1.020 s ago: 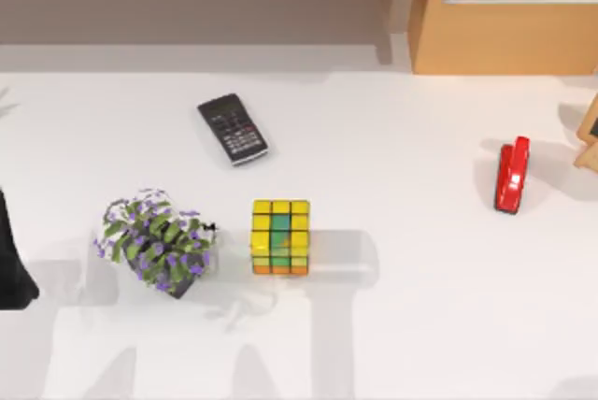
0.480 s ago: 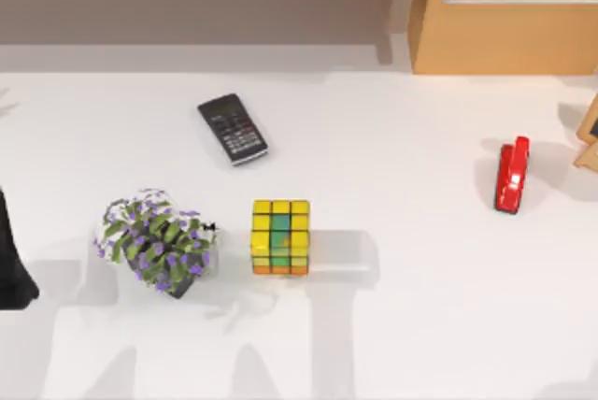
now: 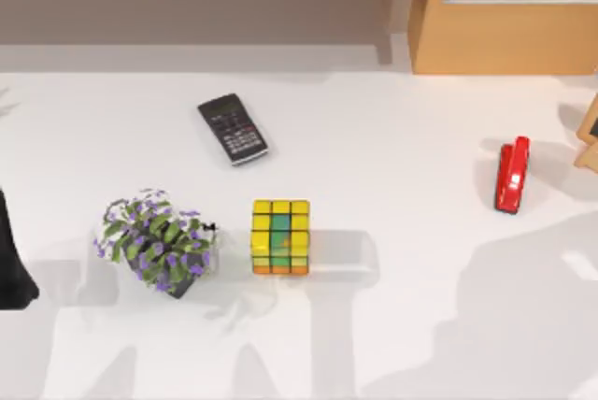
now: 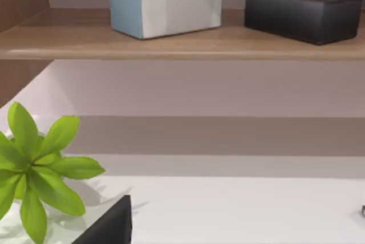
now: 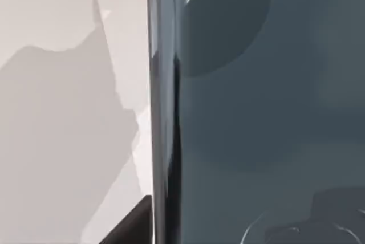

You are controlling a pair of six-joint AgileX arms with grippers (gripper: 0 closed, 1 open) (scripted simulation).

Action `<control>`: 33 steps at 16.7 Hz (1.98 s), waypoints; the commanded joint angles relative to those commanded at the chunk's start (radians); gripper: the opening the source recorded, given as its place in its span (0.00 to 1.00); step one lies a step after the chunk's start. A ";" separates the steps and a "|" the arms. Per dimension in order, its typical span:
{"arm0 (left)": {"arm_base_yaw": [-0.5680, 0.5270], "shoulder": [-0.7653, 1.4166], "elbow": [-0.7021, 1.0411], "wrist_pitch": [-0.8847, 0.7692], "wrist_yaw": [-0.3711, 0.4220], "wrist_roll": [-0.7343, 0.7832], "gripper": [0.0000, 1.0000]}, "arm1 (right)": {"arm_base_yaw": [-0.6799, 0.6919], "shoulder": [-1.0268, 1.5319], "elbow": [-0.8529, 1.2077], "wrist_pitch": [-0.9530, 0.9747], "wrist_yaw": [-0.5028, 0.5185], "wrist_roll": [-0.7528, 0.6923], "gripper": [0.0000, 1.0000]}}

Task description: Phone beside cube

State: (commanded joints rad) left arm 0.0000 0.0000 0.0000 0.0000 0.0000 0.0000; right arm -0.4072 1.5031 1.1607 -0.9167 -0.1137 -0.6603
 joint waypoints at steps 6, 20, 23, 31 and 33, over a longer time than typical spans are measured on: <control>0.000 0.000 0.000 0.000 0.000 0.000 1.00 | 0.176 0.021 0.239 -0.042 -0.018 0.270 0.00; 0.000 0.000 0.000 0.000 0.000 0.000 1.00 | 0.808 0.366 0.448 -0.153 0.042 1.020 0.00; 0.000 0.000 0.000 0.000 0.000 0.000 1.00 | 0.927 0.478 0.425 -0.167 0.089 1.172 0.00; 0.000 0.000 0.000 0.000 0.000 0.000 1.00 | 0.967 0.532 0.404 -0.172 0.117 1.241 0.00; 0.000 0.000 0.000 0.000 0.000 0.000 1.00 | 0.967 0.532 0.404 -0.172 0.117 1.241 0.00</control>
State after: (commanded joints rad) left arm 0.0000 0.0000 0.0000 0.0000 0.0000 0.0000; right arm 0.5593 2.0347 1.5644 -1.0891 0.0033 0.5808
